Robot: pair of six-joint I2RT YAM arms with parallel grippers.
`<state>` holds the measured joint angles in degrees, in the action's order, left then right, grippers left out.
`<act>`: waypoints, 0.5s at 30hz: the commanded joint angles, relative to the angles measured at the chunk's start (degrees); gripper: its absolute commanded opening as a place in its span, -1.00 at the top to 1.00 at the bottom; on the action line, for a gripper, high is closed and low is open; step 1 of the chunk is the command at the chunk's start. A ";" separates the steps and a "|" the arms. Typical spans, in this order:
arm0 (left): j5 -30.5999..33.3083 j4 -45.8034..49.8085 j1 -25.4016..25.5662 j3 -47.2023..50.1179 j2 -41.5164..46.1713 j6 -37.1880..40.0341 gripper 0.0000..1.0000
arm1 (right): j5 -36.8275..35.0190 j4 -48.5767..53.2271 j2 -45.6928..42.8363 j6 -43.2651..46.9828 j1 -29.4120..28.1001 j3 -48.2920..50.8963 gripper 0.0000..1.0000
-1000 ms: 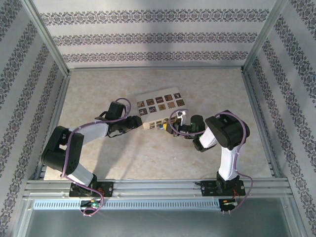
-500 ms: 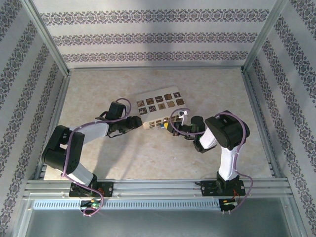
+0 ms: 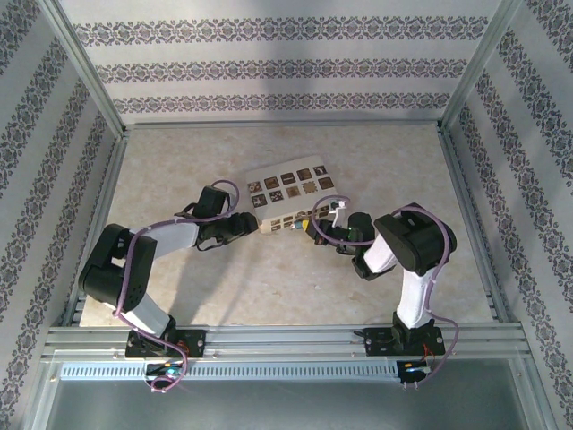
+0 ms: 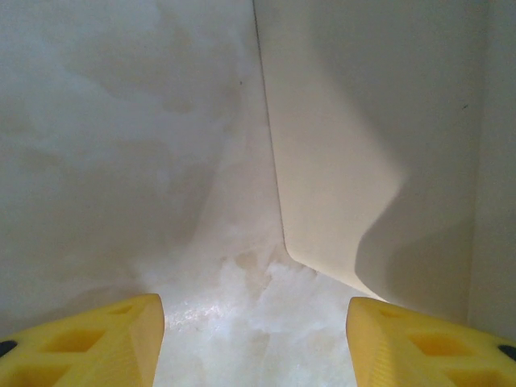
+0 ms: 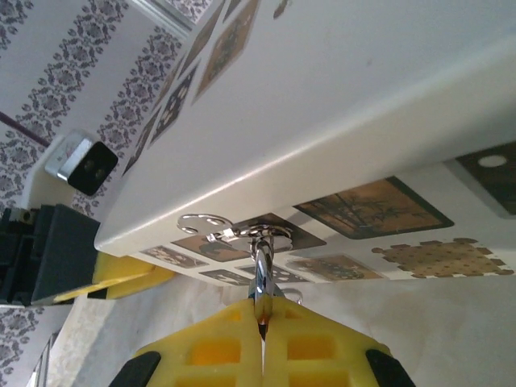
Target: Unlock the padlock with the key
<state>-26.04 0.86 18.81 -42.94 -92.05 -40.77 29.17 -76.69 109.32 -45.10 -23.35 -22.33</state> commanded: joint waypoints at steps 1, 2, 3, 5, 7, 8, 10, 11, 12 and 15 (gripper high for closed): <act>0.04 -0.86 0.67 0.71 0.31 0.76 -0.22 | -2.72 -2.66 -2.47 -0.55 0.50 0.91 1.00; 0.11 -0.86 0.61 0.87 0.61 0.70 -0.23 | -3.12 -2.61 -2.85 -0.53 0.55 1.22 1.00; 0.11 -0.89 0.55 0.99 0.95 0.65 -0.23 | -3.24 -2.60 -3.17 -0.36 0.59 1.47 1.00; 0.22 -1.30 0.43 1.48 1.96 0.52 -0.24 | -3.49 -2.59 -3.87 0.05 0.74 2.07 1.00; 0.50 -2.10 0.18 2.26 3.60 0.56 -0.25 | -3.85 -2.59 -4.67 0.43 1.09 2.29 1.00; 1.15 -2.18 0.00 2.63 4.77 0.81 -0.26 | -3.94 -2.46 -5.19 0.68 1.37 4.17 1.00; 3.61 -0.24 -0.14 2.72 7.56 1.97 -0.28 | -4.38 -2.24 -6.68 1.09 1.79 5.52 1.00; 5.59 1.24 -0.22 2.54 9.13 2.76 -0.31 | -4.45 -1.69 -7.80 1.47 2.02 6.18 1.00; 6.96 2.54 -0.40 2.51 10.85 3.57 -0.32 | -4.47 -0.69 -9.12 1.81 2.25 6.71 1.00; 9.92 4.09 -1.16 3.17 16.10 4.71 -0.38 | -4.47 3.14 -13.52 3.10 2.76 8.14 1.00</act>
<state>-20.80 2.20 18.57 -40.47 -80.51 -38.96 25.34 -74.61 99.96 -44.25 -21.28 -15.20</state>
